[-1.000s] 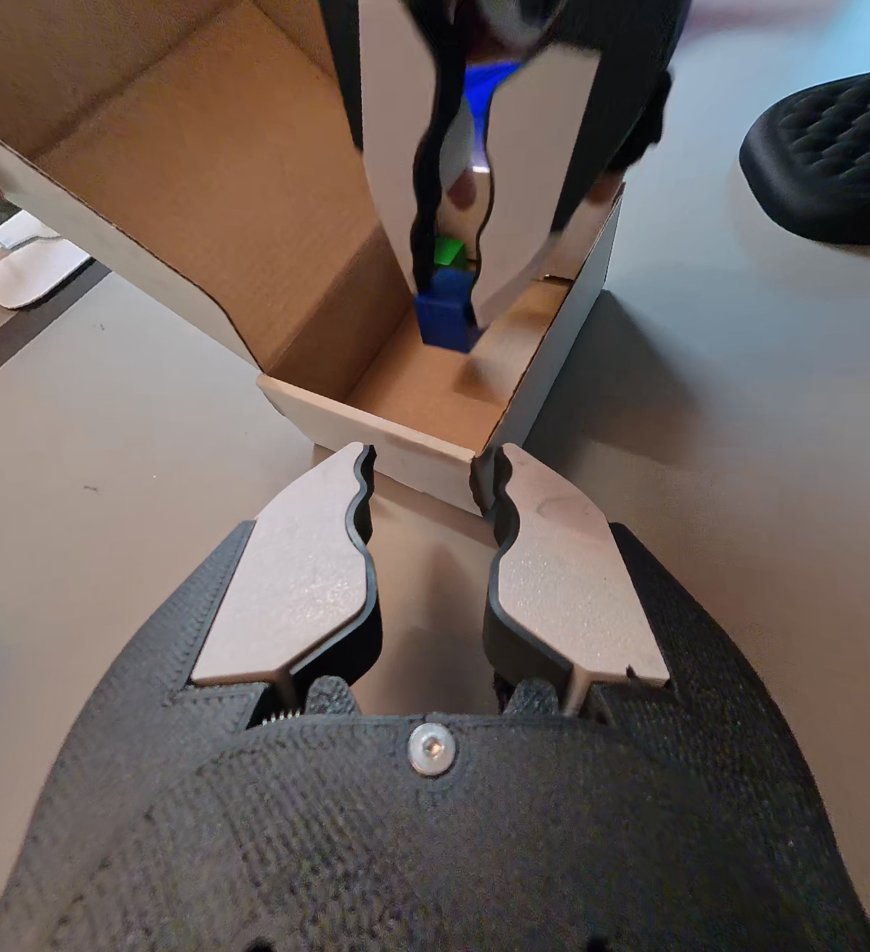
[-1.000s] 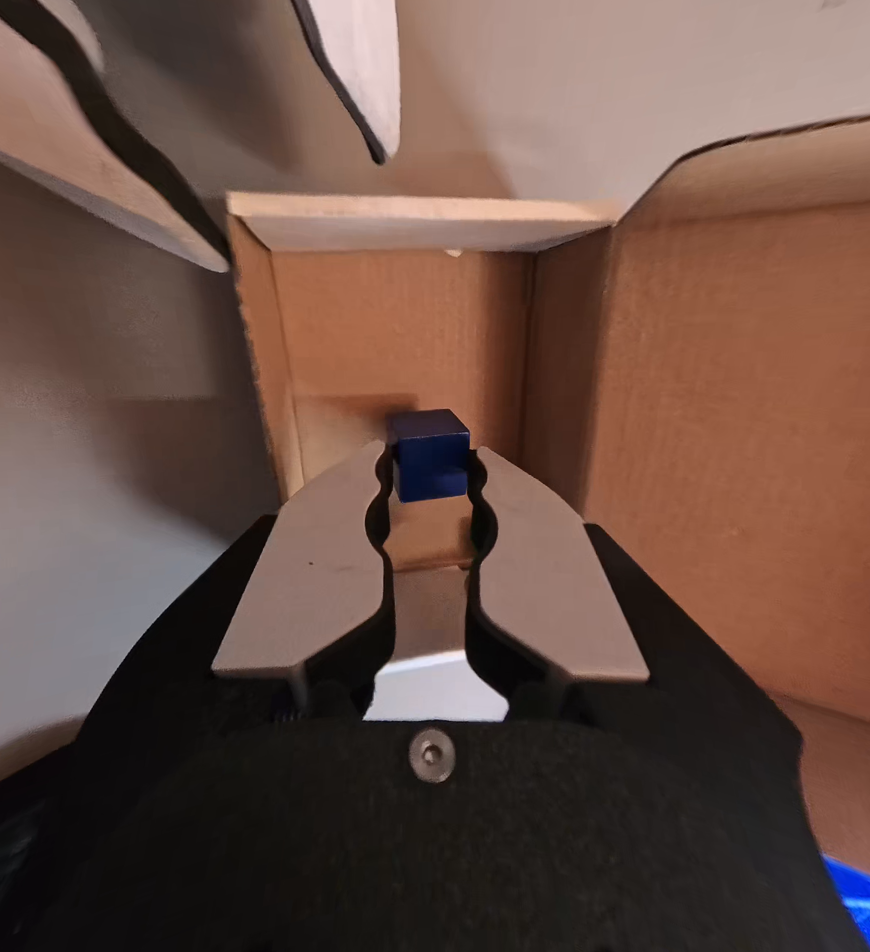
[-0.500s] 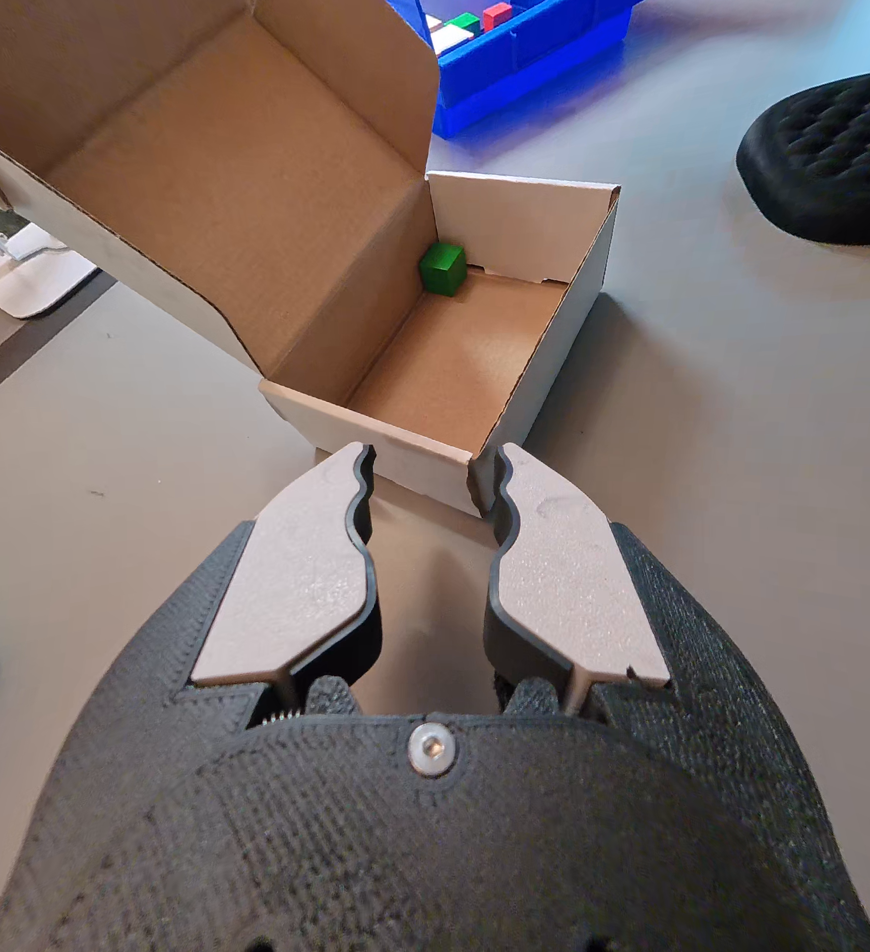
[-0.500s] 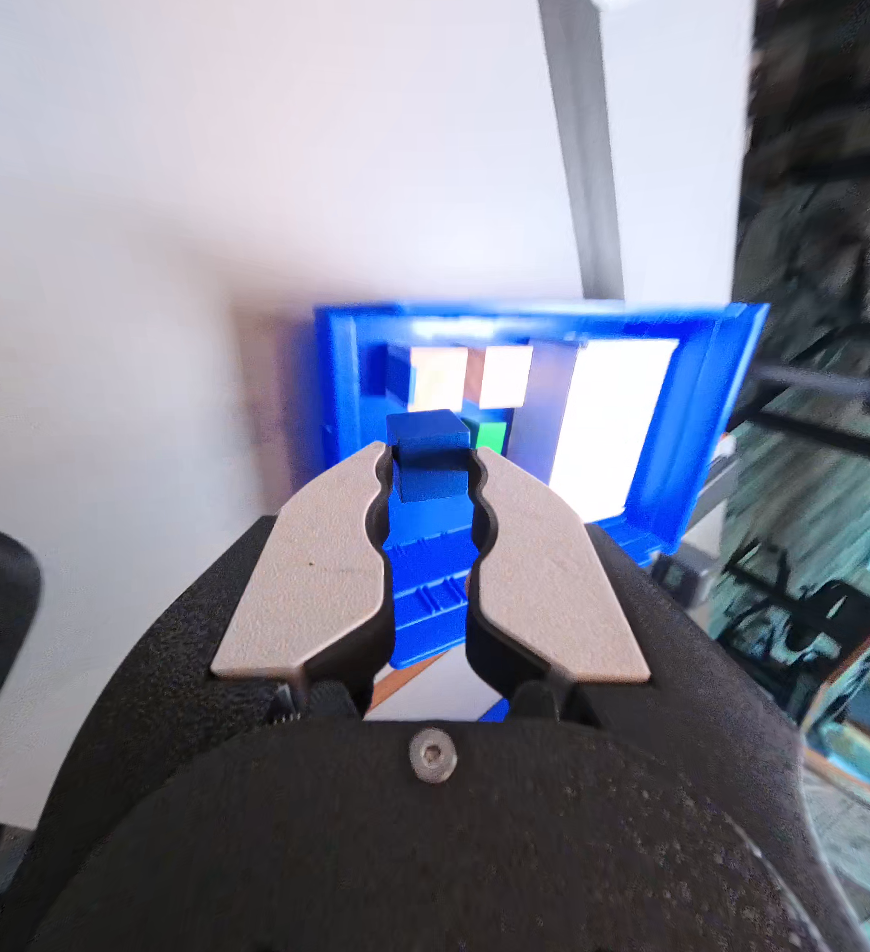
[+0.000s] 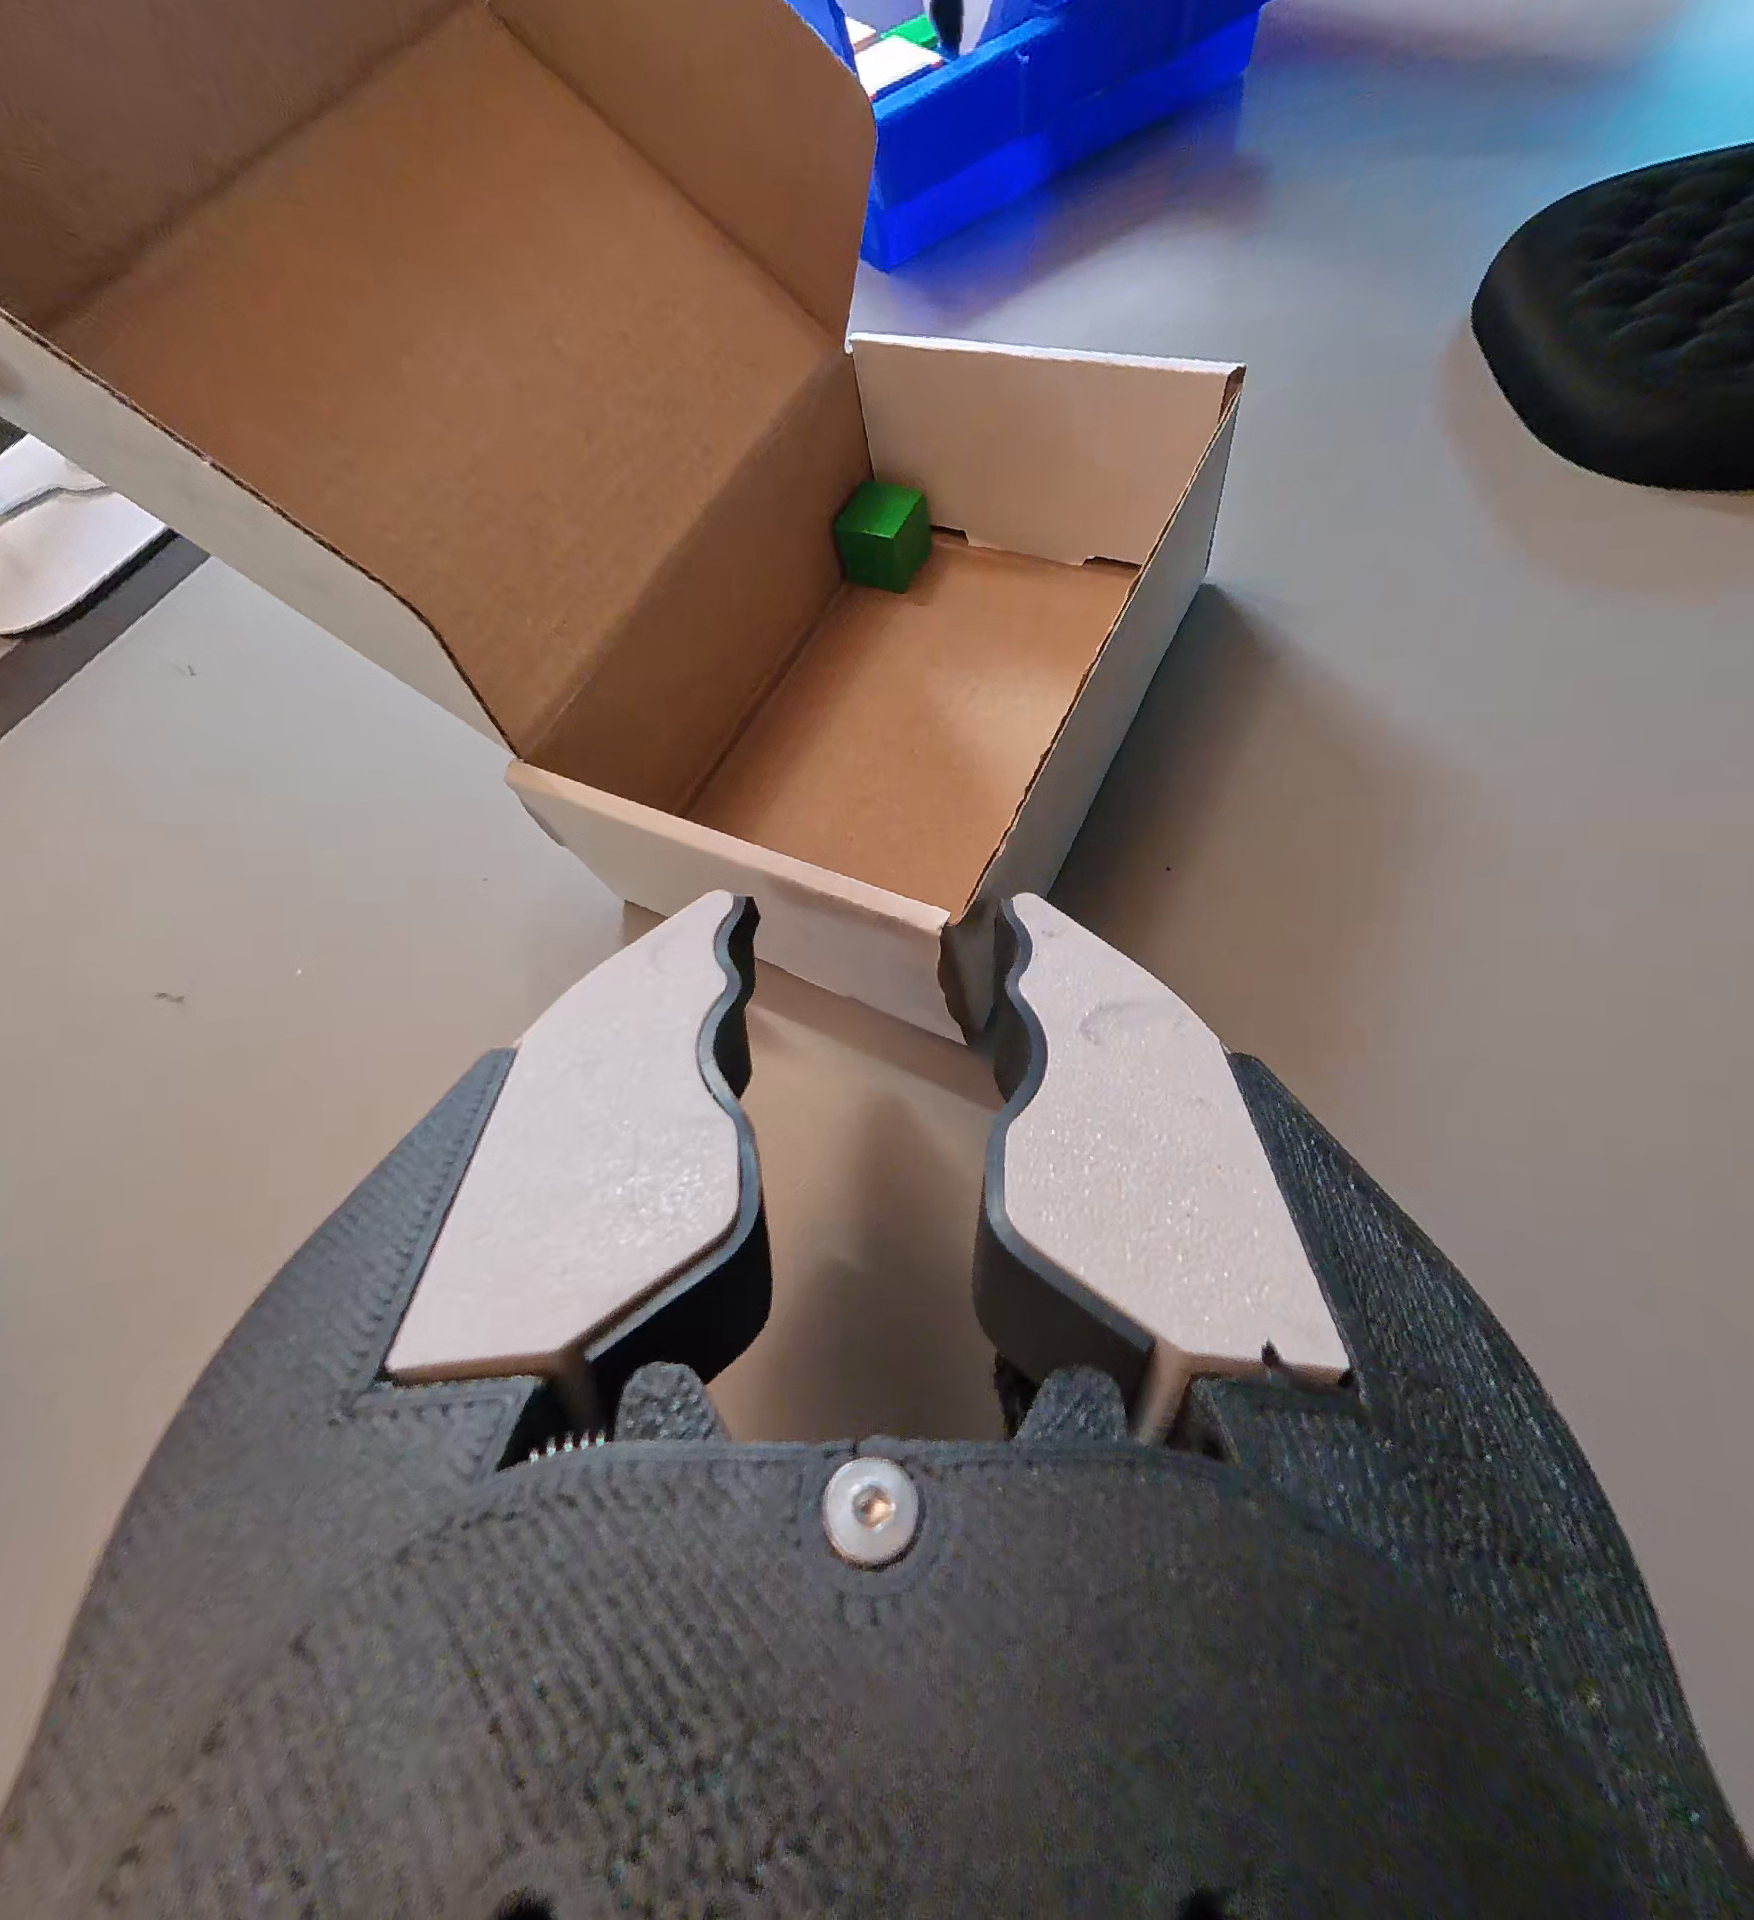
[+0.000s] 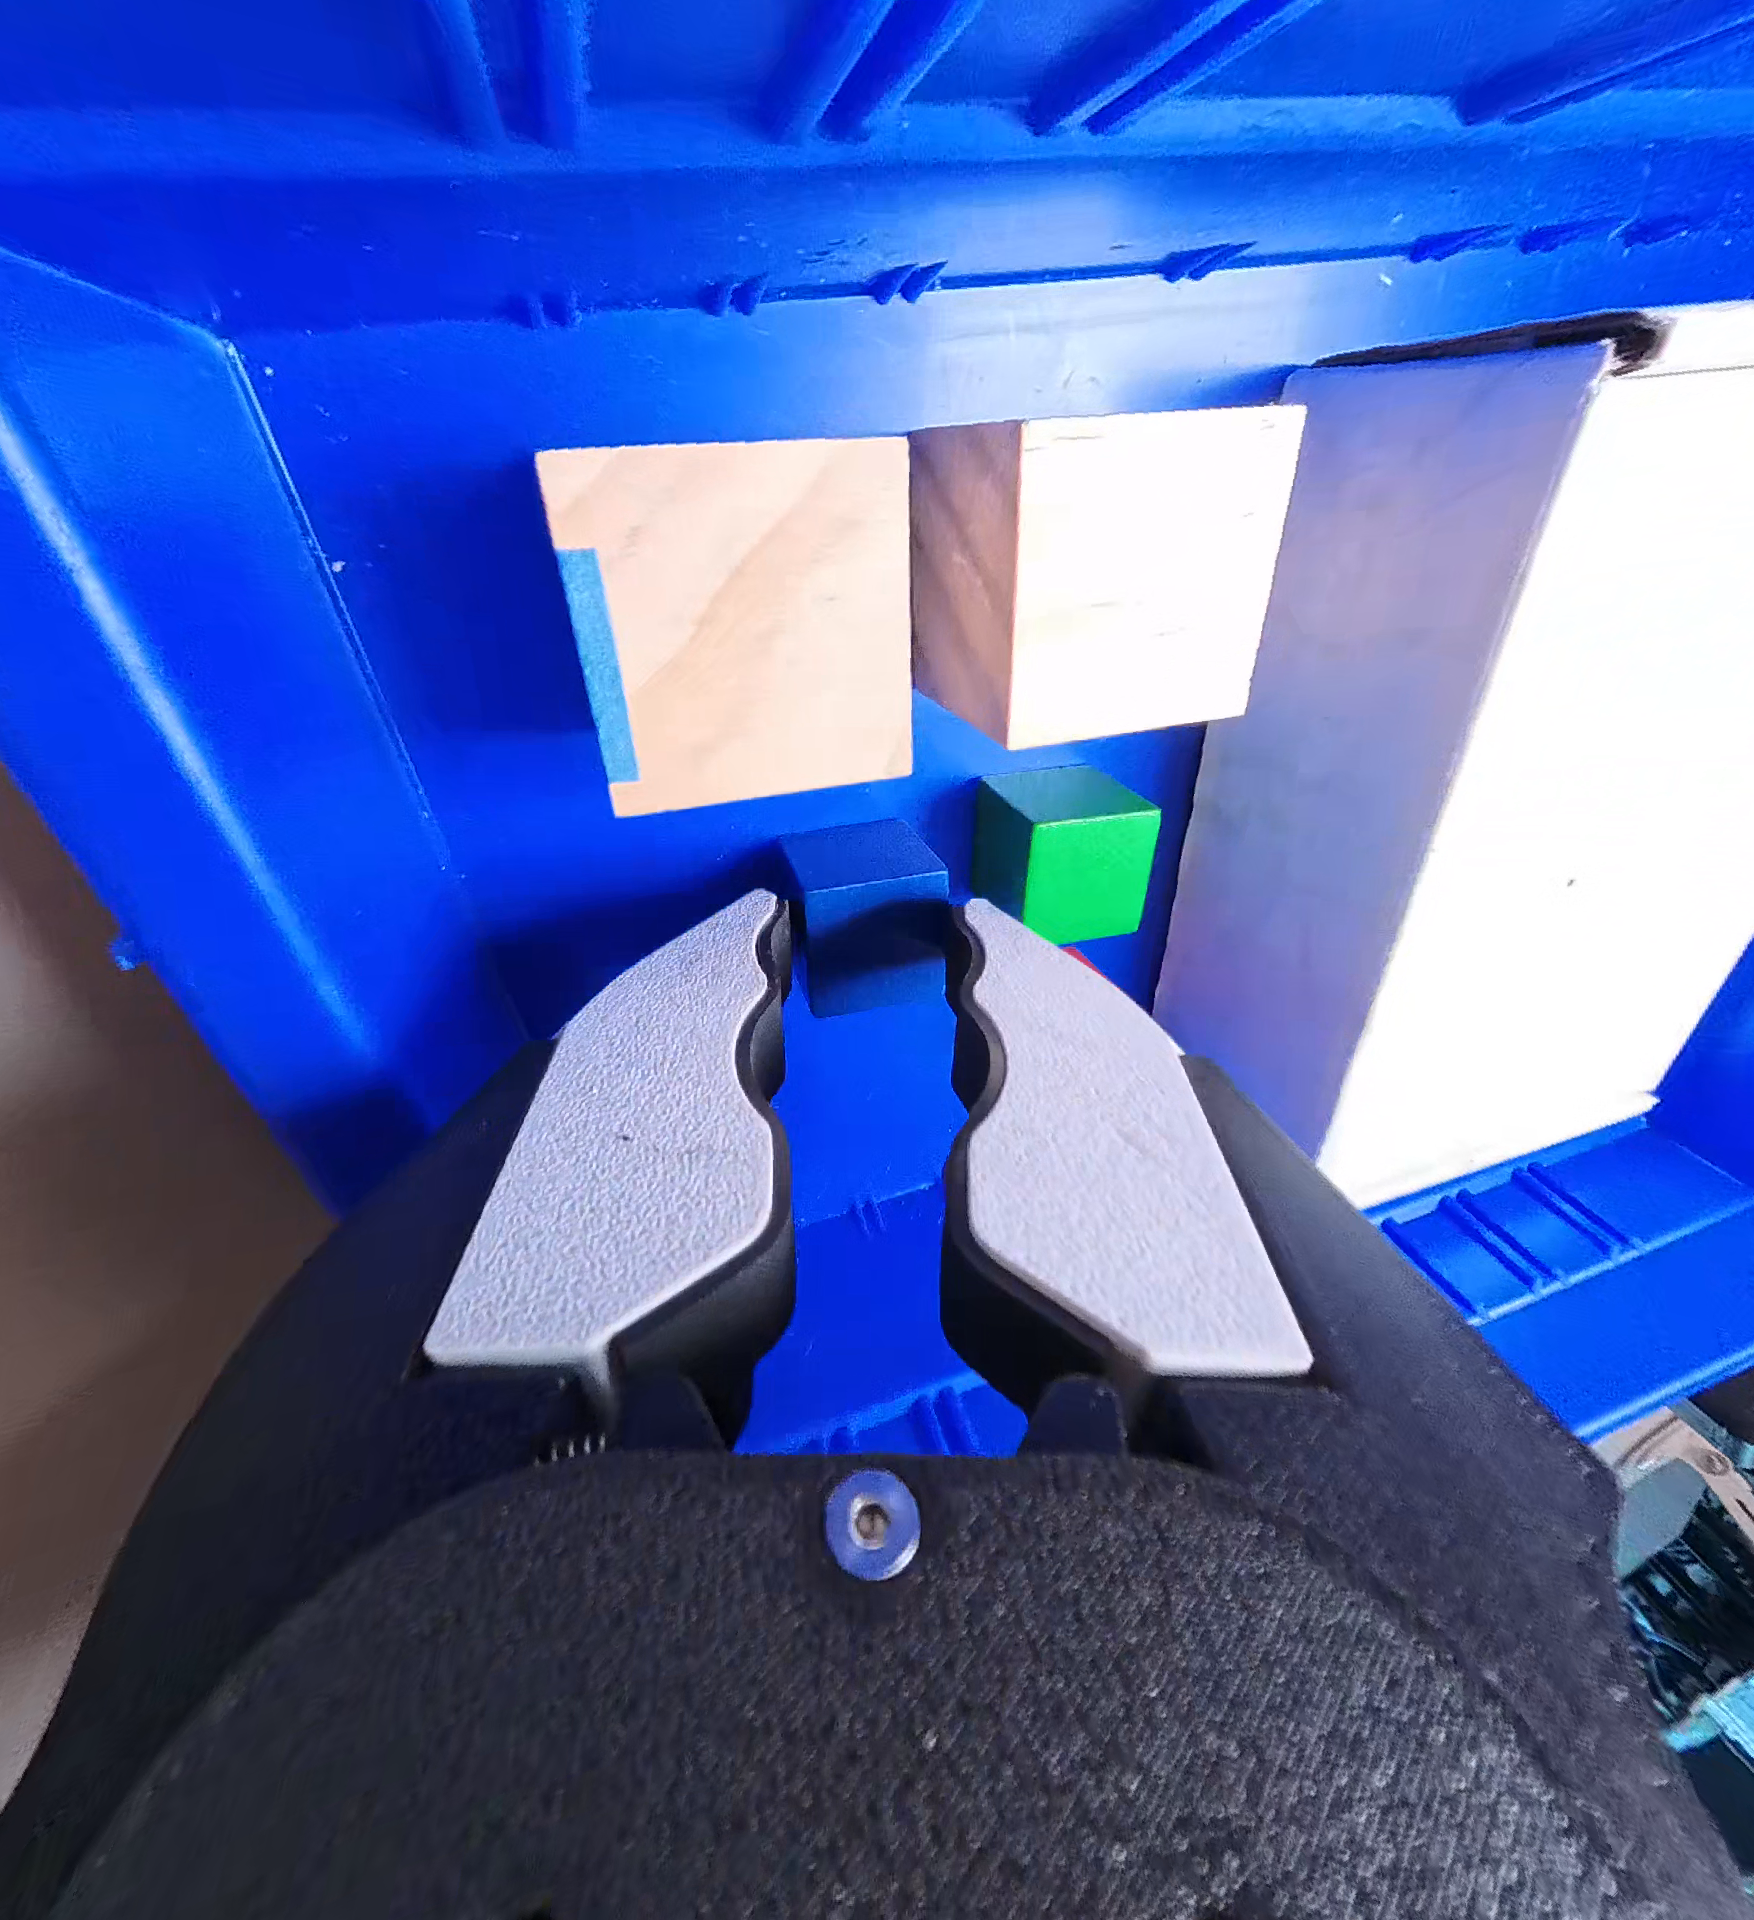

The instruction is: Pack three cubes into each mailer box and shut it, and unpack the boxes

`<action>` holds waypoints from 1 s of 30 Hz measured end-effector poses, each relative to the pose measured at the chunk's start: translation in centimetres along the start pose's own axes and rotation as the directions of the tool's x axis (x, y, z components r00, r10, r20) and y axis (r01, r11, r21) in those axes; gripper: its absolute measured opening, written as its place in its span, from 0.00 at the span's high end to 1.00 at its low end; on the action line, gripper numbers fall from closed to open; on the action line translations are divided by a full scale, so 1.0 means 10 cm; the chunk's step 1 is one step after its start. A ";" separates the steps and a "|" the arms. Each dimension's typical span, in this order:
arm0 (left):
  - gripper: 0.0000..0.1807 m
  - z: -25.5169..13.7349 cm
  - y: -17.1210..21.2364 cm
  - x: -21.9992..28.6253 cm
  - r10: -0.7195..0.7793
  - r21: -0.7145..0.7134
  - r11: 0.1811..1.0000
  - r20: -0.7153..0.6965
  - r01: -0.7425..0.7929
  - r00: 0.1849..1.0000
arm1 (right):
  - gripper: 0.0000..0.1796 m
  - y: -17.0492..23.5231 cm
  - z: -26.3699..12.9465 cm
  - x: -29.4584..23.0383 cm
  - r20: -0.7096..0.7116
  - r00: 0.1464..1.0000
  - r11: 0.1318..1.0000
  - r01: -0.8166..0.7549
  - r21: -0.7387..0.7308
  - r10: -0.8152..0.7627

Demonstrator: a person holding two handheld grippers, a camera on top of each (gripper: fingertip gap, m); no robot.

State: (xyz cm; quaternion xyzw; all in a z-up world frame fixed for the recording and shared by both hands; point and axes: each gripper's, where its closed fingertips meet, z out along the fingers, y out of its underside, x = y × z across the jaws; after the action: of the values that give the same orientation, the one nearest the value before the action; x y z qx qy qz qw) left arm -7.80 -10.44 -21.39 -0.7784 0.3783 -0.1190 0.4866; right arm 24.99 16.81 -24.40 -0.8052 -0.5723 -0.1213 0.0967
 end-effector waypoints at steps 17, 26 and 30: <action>0.76 0.00 -0.01 0.02 0.025 0.000 1.000 0.001 -0.025 1.000 | 0.84 -1.10 -2.04 -1.31 0.023 0.961 0.759 0.201 0.620 -0.274; 0.77 0.03 0.03 0.00 0.018 -0.023 1.000 0.017 -0.018 1.000 | 0.85 -1.61 -1.48 -2.51 -0.101 0.891 0.815 0.447 0.369 -0.443; 0.77 0.03 0.04 0.00 0.020 -0.029 0.999 0.015 -0.020 1.000 | 0.81 -1.63 -1.09 -2.46 -0.155 0.843 0.834 0.535 0.137 -0.515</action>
State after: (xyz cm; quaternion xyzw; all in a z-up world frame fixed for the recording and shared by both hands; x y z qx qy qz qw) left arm -7.80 -10.34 -21.85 -0.7826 0.3839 -0.1026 0.4793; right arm 0.93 -3.20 -21.29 -0.5971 -0.7735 -0.1374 0.1618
